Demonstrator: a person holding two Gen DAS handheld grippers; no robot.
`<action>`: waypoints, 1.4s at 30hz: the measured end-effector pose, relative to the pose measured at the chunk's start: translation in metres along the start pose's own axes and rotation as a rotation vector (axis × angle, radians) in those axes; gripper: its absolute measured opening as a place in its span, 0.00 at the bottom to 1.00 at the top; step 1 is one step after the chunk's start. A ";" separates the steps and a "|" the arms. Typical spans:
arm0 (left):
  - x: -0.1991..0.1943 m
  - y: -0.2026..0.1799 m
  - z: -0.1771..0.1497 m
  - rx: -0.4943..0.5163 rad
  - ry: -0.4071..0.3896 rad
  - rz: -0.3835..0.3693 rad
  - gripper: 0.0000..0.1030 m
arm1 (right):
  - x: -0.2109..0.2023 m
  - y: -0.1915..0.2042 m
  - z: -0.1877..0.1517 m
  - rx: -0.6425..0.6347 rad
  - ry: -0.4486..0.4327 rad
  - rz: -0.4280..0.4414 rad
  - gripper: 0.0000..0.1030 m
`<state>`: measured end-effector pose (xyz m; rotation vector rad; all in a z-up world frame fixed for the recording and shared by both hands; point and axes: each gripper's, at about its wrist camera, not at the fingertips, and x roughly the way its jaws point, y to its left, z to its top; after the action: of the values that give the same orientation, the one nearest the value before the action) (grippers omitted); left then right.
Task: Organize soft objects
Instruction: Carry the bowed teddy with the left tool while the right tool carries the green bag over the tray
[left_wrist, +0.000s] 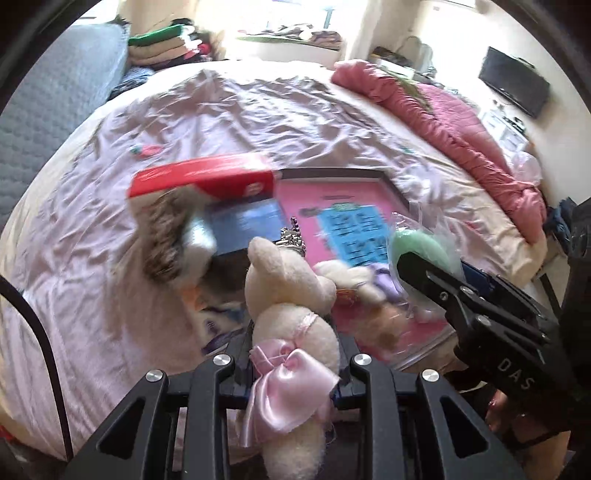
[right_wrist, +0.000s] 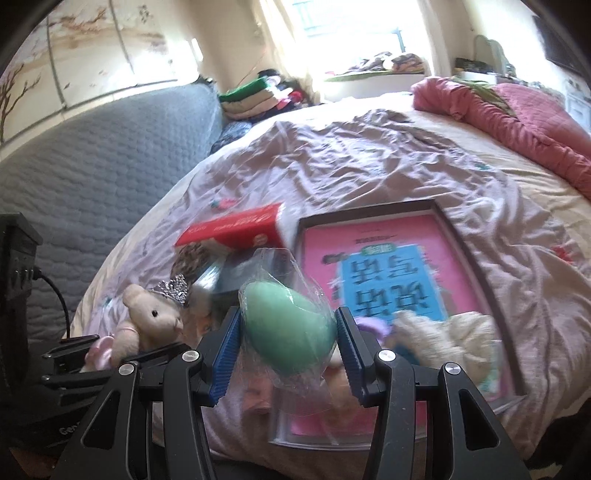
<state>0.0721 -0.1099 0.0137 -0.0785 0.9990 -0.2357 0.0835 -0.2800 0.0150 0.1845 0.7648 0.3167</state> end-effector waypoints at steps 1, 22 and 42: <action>0.002 -0.007 0.004 0.007 -0.003 -0.009 0.28 | -0.003 -0.006 0.002 0.008 -0.005 -0.013 0.51; 0.062 -0.078 0.031 0.160 0.038 -0.033 0.28 | -0.031 -0.079 0.001 0.128 -0.033 -0.075 0.51; 0.102 -0.056 0.035 0.149 0.088 -0.018 0.28 | 0.013 -0.063 -0.019 0.066 0.096 -0.010 0.51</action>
<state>0.1452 -0.1898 -0.0412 0.0587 1.0656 -0.3312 0.0929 -0.3338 -0.0246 0.2292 0.8720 0.2929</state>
